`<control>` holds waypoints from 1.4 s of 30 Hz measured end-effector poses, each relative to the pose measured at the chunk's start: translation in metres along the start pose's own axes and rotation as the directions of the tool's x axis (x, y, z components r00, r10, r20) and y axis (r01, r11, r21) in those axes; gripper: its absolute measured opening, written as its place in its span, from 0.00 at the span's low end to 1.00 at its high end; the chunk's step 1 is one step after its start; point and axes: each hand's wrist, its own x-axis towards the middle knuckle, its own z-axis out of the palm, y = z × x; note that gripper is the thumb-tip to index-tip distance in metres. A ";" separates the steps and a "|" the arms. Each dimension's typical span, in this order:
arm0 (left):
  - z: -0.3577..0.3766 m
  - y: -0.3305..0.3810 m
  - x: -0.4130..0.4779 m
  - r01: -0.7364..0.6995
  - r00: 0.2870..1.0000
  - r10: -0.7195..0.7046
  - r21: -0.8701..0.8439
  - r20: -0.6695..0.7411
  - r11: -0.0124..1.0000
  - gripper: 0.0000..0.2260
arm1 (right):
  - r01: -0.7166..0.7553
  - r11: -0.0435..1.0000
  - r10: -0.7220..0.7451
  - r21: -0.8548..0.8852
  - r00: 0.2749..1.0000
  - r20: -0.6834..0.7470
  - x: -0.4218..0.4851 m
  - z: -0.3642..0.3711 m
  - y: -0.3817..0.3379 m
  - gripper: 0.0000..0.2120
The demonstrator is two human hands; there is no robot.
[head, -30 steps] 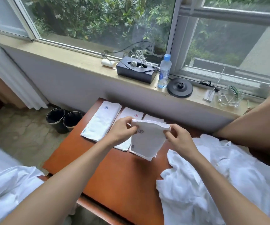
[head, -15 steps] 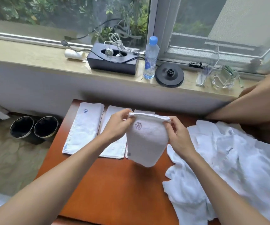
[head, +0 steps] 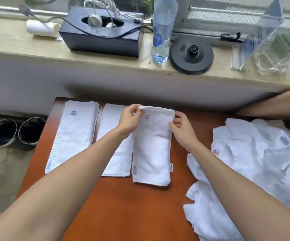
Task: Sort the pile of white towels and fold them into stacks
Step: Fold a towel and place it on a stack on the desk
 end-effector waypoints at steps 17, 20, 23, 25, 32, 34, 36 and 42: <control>0.026 -0.058 0.029 0.084 0.996 -0.084 -0.051 0.013 0.995 0.16 | -0.105 0.994 0.106 0.021 0.994 -0.030 0.022 0.044 0.051 0.12; 0.030 -0.058 0.030 0.182 0.983 -0.179 -0.063 0.050 0.981 0.18 | -0.126 0.992 0.126 0.012 0.991 -0.049 0.023 0.039 0.052 0.14; 0.028 -0.056 0.018 0.212 0.976 -0.210 -0.025 0.058 0.977 0.27 | -0.185 0.982 0.186 0.030 0.981 -0.048 0.014 0.033 0.054 0.19; 0.025 -0.061 -0.001 0.272 0.958 -0.270 -0.008 0.100 0.962 0.32 | -0.212 0.977 0.212 0.001 0.977 -0.031 -0.005 0.030 0.062 0.19; 0.012 -0.088 -0.080 0.342 0.932 -0.327 -0.082 0.158 0.936 0.28 | -0.338 0.936 0.329 0.097 0.939 0.102 -0.088 0.039 0.088 0.19; 0.013 -0.090 -0.088 0.290 0.946 -0.276 -0.062 0.171 0.955 0.27 | -0.334 0.938 0.322 0.096 0.939 0.121 -0.103 0.042 0.092 0.20; 0.011 -0.086 -0.091 0.259 0.947 -0.248 -0.029 0.206 0.965 0.29 | -0.306 0.950 0.298 0.066 0.948 0.110 -0.108 0.043 0.093 0.20; 0.012 -0.076 -0.096 0.275 0.939 -0.264 -0.022 0.219 0.961 0.30 | -0.214 0.975 0.216 0.050 0.976 -0.022 -0.114 0.047 0.099 0.19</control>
